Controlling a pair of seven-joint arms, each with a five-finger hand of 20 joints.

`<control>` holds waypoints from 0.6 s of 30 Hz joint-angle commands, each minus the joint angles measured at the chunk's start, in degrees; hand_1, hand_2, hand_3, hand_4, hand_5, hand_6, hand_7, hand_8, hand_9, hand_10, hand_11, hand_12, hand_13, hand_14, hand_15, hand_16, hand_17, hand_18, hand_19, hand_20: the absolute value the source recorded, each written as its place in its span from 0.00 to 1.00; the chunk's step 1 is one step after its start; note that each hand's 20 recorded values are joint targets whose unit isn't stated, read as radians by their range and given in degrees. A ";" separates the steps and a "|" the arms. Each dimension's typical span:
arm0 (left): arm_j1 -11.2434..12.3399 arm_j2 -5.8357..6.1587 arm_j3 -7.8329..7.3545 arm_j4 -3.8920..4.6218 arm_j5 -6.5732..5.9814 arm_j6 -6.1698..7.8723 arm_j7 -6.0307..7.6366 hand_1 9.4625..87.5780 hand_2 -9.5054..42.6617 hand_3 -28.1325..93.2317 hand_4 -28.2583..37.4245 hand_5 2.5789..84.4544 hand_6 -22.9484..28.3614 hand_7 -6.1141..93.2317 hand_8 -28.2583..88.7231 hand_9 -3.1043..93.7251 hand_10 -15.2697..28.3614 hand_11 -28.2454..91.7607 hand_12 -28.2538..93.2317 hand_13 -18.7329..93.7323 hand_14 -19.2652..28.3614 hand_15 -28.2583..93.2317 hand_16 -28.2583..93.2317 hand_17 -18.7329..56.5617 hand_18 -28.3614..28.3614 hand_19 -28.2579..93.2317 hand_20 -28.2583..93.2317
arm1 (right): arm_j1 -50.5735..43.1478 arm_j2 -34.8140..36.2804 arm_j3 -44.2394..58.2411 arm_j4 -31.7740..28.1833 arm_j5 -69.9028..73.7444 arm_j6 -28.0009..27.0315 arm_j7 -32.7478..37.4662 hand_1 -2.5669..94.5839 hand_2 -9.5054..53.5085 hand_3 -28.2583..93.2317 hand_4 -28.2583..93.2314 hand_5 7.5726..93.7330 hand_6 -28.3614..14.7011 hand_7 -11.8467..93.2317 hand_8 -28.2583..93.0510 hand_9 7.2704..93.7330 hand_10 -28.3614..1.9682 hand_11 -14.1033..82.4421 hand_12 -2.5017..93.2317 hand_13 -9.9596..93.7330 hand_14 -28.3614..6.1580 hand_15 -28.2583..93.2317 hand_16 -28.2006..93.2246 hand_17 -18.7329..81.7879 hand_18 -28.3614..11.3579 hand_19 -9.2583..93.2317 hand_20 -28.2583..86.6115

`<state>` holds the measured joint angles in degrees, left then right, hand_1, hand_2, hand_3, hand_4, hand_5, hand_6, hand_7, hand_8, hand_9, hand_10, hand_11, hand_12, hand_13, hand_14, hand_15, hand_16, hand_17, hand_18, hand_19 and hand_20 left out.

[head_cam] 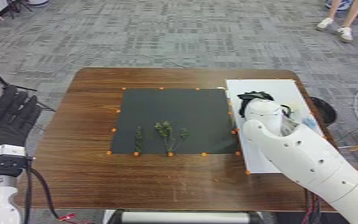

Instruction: Arrange flowers

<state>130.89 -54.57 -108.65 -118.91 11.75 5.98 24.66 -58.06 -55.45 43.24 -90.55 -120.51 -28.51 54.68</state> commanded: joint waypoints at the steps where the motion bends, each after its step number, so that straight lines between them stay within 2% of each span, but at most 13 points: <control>1: 0.74 0.23 0.15 0.05 0.13 -0.48 0.37 0.19 0.40 0.85 0.00 0.47 0.58 0.15 0.17 0.37 0.66 0.38 0.31 0.37 0.69 0.41 0.20 0.20 0.68 0.39 0.32 | -4.90 2.92 0.51 -4.56 -1.81 5.10 -0.39 0.50 0.00 0.86 0.14 0.87 0.64 0.43 0.45 0.86 0.54 0.64 0.68 0.85 0.45 0.87 0.59 0.55 0.01 0.90 0.54; 4: 1.21 0.11 -0.03 -0.07 -0.21 -0.26 0.75 0.19 0.40 0.85 0.00 0.47 0.58 0.15 0.17 0.37 0.66 0.38 0.31 0.37 0.69 0.41 0.20 0.20 0.68 0.39 0.32 | -5.71 3.90 1.98 -7.98 -2.01 8.42 -1.05 0.49 0.00 0.86 0.17 0.86 0.63 0.45 0.45 0.86 0.54 0.62 0.68 0.86 0.45 0.87 0.59 0.56 0.01 0.90 0.53; 10: 1.60 -0.23 -0.26 -0.23 -0.02 -0.26 0.73 0.19 0.40 0.85 0.00 0.47 0.58 0.15 0.17 0.37 0.66 0.38 0.31 0.37 0.69 0.41 0.20 0.20 0.68 0.39 0.32 | -8.14 5.54 4.46 -15.19 -0.89 15.56 -2.55 0.51 0.00 0.85 0.16 0.85 0.62 0.46 0.45 0.86 0.54 0.61 0.67 0.86 0.46 0.86 0.58 0.56 0.00 0.90 0.53; 11: 1.57 -0.20 -0.16 -0.29 0.02 0.12 0.84 0.19 0.40 0.85 0.00 0.47 0.58 0.15 0.17 0.37 0.66 0.38 0.31 0.37 0.69 0.41 0.20 0.20 0.68 0.39 0.32 | -8.65 5.70 4.42 -16.33 -1.60 17.23 -3.23 0.51 0.00 0.85 0.16 0.85 0.62 0.47 0.45 0.86 0.54 0.61 0.67 0.86 0.46 0.86 0.58 0.56 0.00 0.90 0.53; 13: 1.82 -0.40 -0.37 -0.41 1.71 0.56 0.47 0.19 0.40 0.85 0.00 0.47 0.57 0.15 0.17 0.37 0.66 0.38 0.31 0.37 0.69 0.41 0.20 0.20 0.68 0.39 0.32 | -9.48 5.35 4.98 -18.01 -1.09 17.76 -3.62 0.51 0.00 0.85 0.16 0.85 0.62 0.47 0.45 0.86 0.54 0.61 0.67 0.86 0.47 0.86 0.58 0.56 0.00 0.90 0.53; 16: 2.23 -0.33 -0.48 -0.52 0.94 0.41 0.79 0.19 0.40 0.85 0.00 0.47 0.58 0.15 0.17 0.37 0.66 0.38 0.31 0.37 0.69 0.41 0.20 0.20 0.68 0.39 0.32 | -10.65 3.72 5.68 -19.71 1.59 19.18 -2.78 0.51 0.00 0.85 0.16 0.85 0.62 0.47 0.44 0.86 0.54 0.61 0.67 0.87 0.47 0.85 0.58 0.56 0.00 0.90 0.53; 18: 2.40 -0.28 -0.56 -0.61 1.11 0.53 0.87 0.19 0.40 0.85 0.00 0.47 0.57 0.15 0.17 0.37 0.66 0.38 0.31 0.37 0.69 0.41 0.20 0.20 0.68 0.39 0.32 | -11.98 2.47 6.21 -21.12 2.82 19.42 -1.87 0.51 0.00 0.85 0.16 0.84 0.62 0.47 0.44 0.86 0.54 0.61 0.67 0.87 0.47 0.85 0.58 0.56 0.00 0.90 0.53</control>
<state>131.66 -54.60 -108.87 -118.98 12.31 6.15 24.83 -67.86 -50.14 47.78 -108.29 -121.08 -10.54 51.82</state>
